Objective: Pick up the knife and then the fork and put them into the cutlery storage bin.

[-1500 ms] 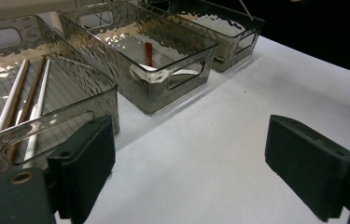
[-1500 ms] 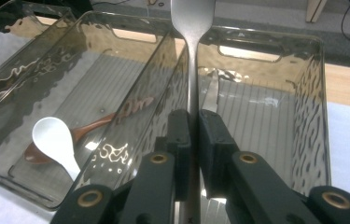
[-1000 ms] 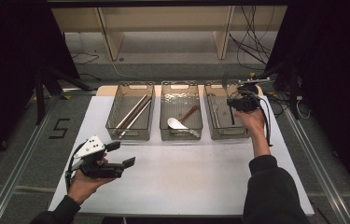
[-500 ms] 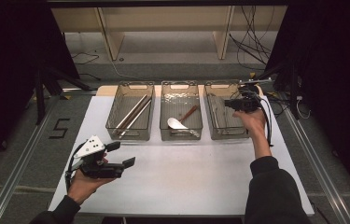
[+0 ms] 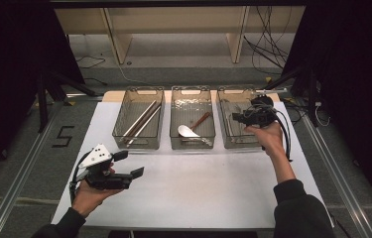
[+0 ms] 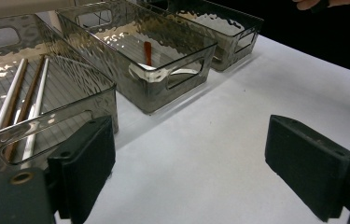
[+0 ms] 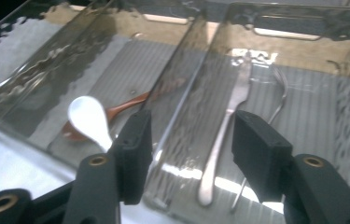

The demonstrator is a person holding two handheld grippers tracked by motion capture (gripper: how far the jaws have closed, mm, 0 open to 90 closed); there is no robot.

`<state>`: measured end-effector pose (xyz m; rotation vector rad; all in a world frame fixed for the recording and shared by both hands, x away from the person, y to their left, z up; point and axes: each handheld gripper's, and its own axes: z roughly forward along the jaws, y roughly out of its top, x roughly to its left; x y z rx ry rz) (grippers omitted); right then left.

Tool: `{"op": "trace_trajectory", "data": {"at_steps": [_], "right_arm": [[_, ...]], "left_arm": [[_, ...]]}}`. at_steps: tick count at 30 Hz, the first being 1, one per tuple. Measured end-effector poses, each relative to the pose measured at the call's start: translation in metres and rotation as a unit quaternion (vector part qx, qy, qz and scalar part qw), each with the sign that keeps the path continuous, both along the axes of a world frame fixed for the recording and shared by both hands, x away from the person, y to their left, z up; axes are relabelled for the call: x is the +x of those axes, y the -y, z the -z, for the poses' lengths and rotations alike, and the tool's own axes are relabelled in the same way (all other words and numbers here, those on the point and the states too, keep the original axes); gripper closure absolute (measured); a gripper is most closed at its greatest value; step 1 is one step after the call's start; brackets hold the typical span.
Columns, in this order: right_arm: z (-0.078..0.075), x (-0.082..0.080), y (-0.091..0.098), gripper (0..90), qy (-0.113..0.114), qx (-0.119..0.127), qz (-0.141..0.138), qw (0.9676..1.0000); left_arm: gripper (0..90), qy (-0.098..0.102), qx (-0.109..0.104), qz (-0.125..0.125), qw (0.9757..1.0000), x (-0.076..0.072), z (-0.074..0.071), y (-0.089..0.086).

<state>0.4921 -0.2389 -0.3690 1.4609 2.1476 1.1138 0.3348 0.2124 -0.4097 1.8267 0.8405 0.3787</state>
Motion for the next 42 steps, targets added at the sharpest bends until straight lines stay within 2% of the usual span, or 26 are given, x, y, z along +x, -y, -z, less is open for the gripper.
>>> {"op": "trace_trajectory", "data": {"at_steps": [8,9,14,17,24,32,38,42], "right_arm": [[0.006,-0.026,-0.001,38.1,0.011,0.023,-0.018,0.9995],[0.007,-0.029,-0.001,37.2,0.013,0.027,-0.021,0.9993],[0.006,-0.038,-0.003,33.0,0.015,0.045,-0.033,0.9983],[0.005,-0.043,-0.006,31.3,0.016,0.040,-0.043,0.9982],[0.001,-0.059,-0.014,30.3,0.033,0.048,-0.058,0.9966],[0.009,-0.080,-0.023,28.5,0.042,0.042,-0.079,0.9951],[0.013,-0.097,-0.030,27.7,0.058,0.043,-0.094,0.9929],[0.014,-0.110,-0.031,27.0,0.068,0.056,-0.101,0.9910]], "left_arm": [[15.7,-0.001,-0.001,0.002,1.0000,0.002,-0.001,0.003],[15.7,-0.001,0.004,0.004,1.0000,0.002,0.000,0.003],[15.7,-0.001,-0.002,0.000,1.0000,0.002,-0.001,0.003],[15.7,-0.003,-0.001,0.000,1.0000,0.002,-0.001,0.003],[15.7,-0.001,0.001,0.001,1.0000,0.002,-0.001,0.004],[15.7,0.000,-0.002,-0.001,1.0000,0.000,-0.001,0.000],[15.7,0.000,-0.002,0.001,1.0000,-0.001,-0.001,0.000],[15.7,0.001,-0.002,0.000,1.0000,-0.001,-0.001,0.000]]}}
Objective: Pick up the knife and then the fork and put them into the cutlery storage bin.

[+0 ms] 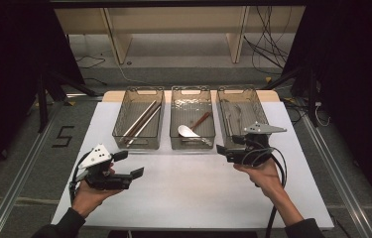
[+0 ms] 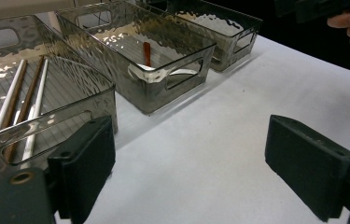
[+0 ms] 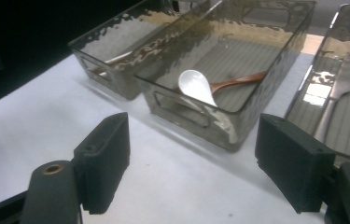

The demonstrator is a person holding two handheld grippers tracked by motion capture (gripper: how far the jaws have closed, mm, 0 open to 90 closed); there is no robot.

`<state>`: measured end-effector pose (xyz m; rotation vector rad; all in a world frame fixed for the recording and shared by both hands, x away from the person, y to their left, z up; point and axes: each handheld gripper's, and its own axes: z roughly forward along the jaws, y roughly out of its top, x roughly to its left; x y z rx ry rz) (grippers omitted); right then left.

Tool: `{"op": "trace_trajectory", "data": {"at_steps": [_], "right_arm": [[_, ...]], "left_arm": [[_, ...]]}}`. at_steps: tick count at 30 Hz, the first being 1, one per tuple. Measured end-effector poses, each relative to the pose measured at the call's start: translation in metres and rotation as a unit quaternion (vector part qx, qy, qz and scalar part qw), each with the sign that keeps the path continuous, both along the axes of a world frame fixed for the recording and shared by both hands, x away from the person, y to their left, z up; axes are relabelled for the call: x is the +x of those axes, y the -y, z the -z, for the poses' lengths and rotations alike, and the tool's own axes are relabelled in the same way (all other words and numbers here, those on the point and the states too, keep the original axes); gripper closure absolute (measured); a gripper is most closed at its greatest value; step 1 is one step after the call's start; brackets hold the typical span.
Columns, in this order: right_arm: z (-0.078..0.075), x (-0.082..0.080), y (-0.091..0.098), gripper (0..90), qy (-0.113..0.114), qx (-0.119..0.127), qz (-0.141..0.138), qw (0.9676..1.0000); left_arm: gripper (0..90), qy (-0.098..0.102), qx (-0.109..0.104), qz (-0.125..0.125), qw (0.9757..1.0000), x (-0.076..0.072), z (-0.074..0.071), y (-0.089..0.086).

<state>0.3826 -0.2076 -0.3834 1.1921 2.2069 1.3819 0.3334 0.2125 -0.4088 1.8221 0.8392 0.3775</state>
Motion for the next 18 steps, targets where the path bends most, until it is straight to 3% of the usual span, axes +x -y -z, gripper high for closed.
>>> {"op": "trace_trajectory", "data": {"at_steps": [11,18], "right_arm": [[0.007,-0.029,0.011,26.0,0.031,0.013,0.005,0.9994],[0.011,-0.039,0.015,22.2,0.035,0.023,0.009,0.9991]], "left_arm": [[15.7,-0.001,0.001,0.002,1.0000,0.000,0.000,0.001],[15.7,-0.001,0.000,0.004,1.0000,0.000,0.000,0.001]]}}
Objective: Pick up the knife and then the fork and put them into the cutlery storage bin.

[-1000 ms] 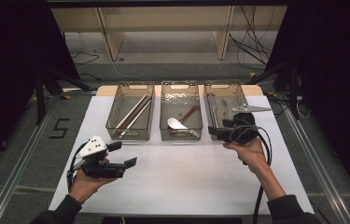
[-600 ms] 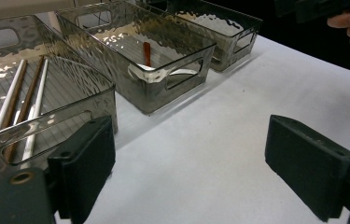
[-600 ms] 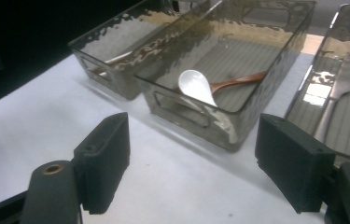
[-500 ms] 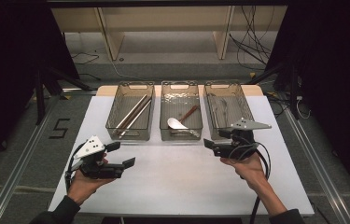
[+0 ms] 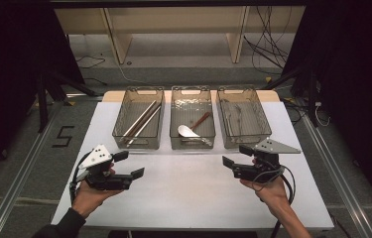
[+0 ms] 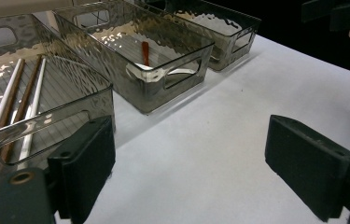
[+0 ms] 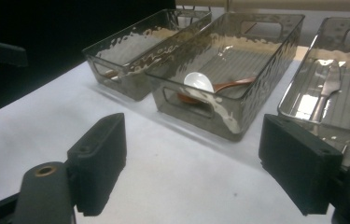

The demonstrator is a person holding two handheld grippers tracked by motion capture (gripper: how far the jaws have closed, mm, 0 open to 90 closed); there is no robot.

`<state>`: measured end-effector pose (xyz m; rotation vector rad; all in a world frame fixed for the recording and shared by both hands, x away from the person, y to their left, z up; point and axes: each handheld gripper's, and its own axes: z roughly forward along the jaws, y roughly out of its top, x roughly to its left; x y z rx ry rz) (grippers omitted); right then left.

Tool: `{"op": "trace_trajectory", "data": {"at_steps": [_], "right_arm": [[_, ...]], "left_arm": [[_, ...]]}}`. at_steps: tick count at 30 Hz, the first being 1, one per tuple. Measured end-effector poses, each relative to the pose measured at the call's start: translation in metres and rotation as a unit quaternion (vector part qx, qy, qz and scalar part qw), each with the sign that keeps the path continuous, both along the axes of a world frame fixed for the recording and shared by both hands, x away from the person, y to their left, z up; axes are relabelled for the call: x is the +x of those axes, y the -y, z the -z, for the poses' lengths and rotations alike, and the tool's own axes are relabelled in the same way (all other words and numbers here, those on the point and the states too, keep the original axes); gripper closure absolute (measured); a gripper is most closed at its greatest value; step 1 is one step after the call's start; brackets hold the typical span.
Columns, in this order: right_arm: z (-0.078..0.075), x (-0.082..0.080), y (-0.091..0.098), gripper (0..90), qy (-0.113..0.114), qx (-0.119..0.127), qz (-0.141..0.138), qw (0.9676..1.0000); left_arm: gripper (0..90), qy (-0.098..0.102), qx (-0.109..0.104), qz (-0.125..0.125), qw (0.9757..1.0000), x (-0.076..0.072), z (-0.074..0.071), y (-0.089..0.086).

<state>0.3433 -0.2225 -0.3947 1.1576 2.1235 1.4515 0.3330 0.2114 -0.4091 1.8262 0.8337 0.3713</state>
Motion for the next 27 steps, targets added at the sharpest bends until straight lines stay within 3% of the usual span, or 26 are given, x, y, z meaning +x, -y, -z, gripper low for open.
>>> {"op": "trace_trajectory", "data": {"at_steps": [13,27], "right_arm": [[0.005,-0.015,0.004,19.0,0.002,-0.005,0.005,1.0000],[0.009,-0.019,0.003,17.9,0.001,-0.014,0.003,0.9999]], "left_arm": [[15.7,-0.001,0.001,0.006,1.0000,-0.002,0.000,0.002],[15.6,-0.002,0.001,0.007,1.0000,-0.001,0.000,0.002]]}}
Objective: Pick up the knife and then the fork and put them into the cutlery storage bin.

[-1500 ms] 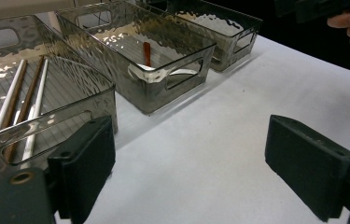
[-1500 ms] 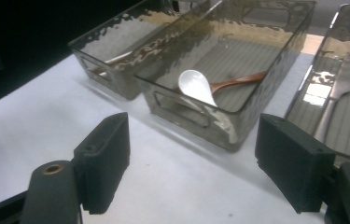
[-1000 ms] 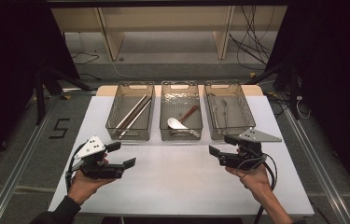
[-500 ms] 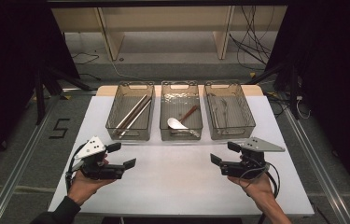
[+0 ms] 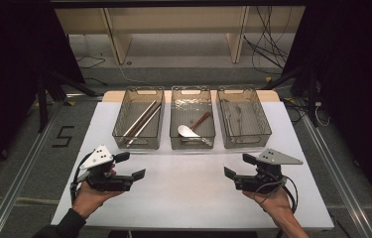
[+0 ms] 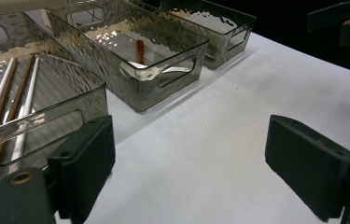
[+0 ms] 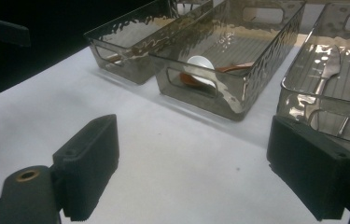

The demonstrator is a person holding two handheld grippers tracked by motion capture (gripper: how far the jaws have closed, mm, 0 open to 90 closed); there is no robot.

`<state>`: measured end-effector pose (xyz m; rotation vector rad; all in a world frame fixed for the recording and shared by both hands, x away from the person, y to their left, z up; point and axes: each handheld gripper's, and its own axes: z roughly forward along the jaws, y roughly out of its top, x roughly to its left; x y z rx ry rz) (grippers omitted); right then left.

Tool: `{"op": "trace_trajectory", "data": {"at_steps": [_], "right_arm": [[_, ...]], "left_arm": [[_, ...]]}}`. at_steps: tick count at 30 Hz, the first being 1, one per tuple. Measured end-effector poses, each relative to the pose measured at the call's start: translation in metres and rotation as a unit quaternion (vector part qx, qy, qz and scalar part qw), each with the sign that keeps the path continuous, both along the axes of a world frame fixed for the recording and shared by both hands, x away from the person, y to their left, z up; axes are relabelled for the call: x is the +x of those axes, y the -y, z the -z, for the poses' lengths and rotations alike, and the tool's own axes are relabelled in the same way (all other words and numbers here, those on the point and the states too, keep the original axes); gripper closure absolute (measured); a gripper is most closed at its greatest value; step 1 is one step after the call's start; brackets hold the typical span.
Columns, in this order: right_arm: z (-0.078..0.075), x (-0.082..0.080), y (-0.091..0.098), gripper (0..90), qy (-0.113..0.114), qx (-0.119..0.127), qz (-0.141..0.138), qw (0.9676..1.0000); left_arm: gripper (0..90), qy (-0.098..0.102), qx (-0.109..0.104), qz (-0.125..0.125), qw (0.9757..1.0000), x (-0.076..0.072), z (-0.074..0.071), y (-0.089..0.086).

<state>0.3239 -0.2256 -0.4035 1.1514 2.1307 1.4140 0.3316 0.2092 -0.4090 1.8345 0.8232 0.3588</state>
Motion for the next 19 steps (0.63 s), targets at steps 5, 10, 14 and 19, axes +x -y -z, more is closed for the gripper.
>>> {"op": "trace_trajectory", "data": {"at_steps": [5,10,14,19], "right_arm": [[0.0002,0.0006,0.0006,17.9,0.000,-0.002,0.001,1.0000],[0.0002,0.0004,0.0001,17.8,0.002,-0.005,0.003,1.0000],[-0.0002,0.0002,0.0000,17.9,0.004,-0.005,0.003,1.0000],[-0.0003,0.0003,0.0003,17.9,0.004,-0.005,0.004,1.0000]], "left_arm": [[15.7,0.000,0.000,0.000,1.0000,0.0001,-0.0003,-0.0006],[15.6,0.000,0.000,0.000,1.0000,0.0002,-0.0004,-0.0006],[15.6,0.000,0.001,0.000,1.0000,0.0002,-0.0003,-0.0004],[15.7,0.000,0.002,0.001,1.0000,0.0005,-0.0001,-0.0003]]}}
